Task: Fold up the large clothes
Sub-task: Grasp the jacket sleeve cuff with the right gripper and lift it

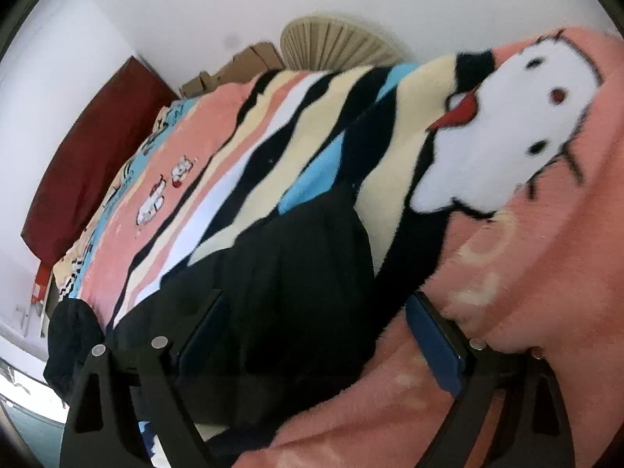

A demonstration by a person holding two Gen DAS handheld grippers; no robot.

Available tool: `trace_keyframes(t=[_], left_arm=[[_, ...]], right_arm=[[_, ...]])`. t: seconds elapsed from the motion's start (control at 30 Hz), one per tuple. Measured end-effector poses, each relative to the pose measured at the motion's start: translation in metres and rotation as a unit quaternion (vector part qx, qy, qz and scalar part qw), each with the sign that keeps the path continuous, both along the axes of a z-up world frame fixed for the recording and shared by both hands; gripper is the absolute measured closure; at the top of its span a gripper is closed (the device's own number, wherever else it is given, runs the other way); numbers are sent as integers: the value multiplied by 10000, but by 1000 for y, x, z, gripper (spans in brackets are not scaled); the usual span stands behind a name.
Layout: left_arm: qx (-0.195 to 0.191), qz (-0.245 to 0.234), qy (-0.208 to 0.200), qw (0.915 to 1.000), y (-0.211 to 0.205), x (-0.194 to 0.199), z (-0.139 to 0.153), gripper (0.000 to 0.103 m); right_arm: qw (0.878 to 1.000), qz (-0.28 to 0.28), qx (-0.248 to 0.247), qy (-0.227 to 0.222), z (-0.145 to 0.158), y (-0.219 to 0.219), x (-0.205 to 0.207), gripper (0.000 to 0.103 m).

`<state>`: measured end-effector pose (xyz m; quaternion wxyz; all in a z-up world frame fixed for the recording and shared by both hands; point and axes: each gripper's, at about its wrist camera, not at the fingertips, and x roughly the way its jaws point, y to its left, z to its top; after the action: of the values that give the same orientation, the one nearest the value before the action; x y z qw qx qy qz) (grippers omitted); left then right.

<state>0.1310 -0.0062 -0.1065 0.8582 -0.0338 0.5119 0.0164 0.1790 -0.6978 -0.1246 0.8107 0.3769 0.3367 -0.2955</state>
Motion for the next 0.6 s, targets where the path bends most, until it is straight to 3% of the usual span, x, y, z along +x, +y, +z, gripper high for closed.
trace_keyframes(t=[0.07, 0.13, 0.23, 0.33, 0.6], left_arm=[[5, -14, 2, 10000, 0, 0, 0, 13], [2, -41, 1, 10000, 1, 1, 0, 13], [-19, -62, -19, 10000, 4, 1, 1, 13], [-68, -45, -48, 10000, 8, 1, 1, 13], [-164, 159, -328, 9992, 28, -6, 9, 13]], right_arm=[[9998, 69, 188, -14, -11, -4, 7, 23], [9990, 94, 432, -43, -20, -11, 13, 48], [9975, 172, 598, -343, -18, -9, 12, 66], [9974, 340, 414, -490, -3, 3, 14, 74], [9897, 863, 20, -1143, 70, 48, 34, 75]])
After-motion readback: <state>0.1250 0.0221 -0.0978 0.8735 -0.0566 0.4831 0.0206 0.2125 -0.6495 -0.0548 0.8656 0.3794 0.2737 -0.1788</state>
